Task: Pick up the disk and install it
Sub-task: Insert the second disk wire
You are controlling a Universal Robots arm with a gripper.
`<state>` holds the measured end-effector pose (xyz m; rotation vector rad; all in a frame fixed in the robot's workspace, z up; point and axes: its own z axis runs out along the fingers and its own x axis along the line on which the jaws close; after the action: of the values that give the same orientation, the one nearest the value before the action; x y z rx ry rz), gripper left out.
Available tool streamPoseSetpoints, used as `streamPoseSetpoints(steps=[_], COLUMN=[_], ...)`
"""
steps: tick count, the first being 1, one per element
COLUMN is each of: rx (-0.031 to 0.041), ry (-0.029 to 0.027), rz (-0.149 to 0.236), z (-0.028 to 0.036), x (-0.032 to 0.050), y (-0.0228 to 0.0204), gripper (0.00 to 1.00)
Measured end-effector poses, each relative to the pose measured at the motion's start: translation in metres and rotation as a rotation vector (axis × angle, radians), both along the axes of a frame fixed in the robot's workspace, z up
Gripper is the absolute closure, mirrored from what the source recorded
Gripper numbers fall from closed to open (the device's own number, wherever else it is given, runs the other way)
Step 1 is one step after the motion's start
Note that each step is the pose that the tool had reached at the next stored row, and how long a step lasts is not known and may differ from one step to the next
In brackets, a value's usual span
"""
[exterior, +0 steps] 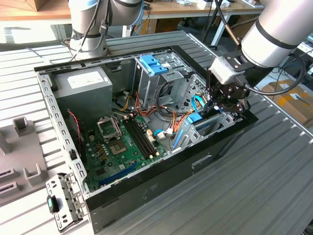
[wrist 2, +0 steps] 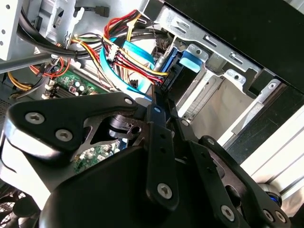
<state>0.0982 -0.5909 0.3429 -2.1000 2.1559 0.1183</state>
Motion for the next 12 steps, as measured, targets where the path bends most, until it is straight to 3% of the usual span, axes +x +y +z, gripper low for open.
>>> streamPoseSetpoints(steps=[5,7,10,12], rx=[0.0001,0.0001,0.0,0.0041], ry=[0.0,0.0,0.0,0.0], rz=[0.0,0.0,0.0,0.0], z=[-0.0002,-0.0002,-0.0002,0.0019], x=[0.0,0.0,0.0,0.0], y=[-0.0002,-0.0002,-0.0003,-0.0003], gripper=[0.84,0.76,0.76,0.76])
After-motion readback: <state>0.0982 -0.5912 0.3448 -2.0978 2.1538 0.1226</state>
